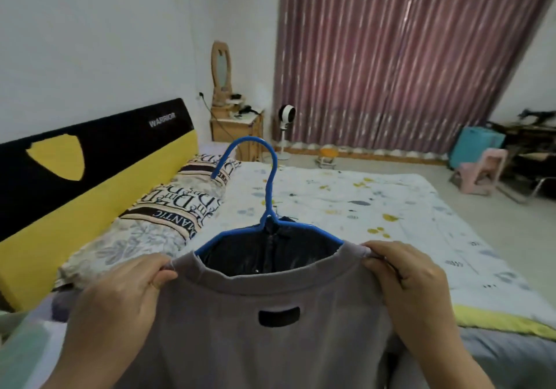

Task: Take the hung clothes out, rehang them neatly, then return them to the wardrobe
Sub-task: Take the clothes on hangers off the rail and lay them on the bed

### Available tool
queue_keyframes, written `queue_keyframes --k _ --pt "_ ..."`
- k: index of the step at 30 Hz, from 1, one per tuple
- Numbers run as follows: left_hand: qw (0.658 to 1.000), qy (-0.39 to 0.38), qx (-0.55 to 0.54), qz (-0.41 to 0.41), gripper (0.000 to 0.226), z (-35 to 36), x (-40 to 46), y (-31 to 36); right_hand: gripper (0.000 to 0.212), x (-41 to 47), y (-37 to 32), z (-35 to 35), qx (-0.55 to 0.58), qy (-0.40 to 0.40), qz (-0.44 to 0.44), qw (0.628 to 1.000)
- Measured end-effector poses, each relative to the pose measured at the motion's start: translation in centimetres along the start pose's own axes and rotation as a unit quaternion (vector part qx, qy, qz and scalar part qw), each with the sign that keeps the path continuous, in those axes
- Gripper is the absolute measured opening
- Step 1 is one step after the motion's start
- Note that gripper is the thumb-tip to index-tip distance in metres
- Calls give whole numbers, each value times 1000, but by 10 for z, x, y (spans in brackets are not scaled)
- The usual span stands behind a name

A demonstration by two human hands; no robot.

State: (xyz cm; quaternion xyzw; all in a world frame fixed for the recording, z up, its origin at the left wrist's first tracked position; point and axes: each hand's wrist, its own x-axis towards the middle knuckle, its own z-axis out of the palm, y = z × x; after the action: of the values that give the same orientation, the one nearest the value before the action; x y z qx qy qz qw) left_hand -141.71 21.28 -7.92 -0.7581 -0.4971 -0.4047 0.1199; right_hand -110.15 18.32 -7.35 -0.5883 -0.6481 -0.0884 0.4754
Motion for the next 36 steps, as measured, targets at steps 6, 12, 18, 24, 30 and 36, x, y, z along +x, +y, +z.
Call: queue_keyframes --k 6,12,18,24,30,36 --pt "991 -32 -111 71 17 71 53 10 13 -5 41 -9 -110 54 56 991" --pt "958 -123 -240 100 11 134 91 34 14 -23 67 -34 -151 118 161 968" --pt "924 -191 -302 137 5 178 107 86 23 -36 94 -70 -222 123 229 940" --pt "904 -220 -339 143 12 217 114 147 24 -36 139 -108 -275 141 239 920" --pt "896 -242 -349 131 21 267 122 227 25 -27 214 -156 -293 146 240 914" --pt "907 -240 -328 112 17 312 126 303 26 -17 306 -197 -269 113 258 921"
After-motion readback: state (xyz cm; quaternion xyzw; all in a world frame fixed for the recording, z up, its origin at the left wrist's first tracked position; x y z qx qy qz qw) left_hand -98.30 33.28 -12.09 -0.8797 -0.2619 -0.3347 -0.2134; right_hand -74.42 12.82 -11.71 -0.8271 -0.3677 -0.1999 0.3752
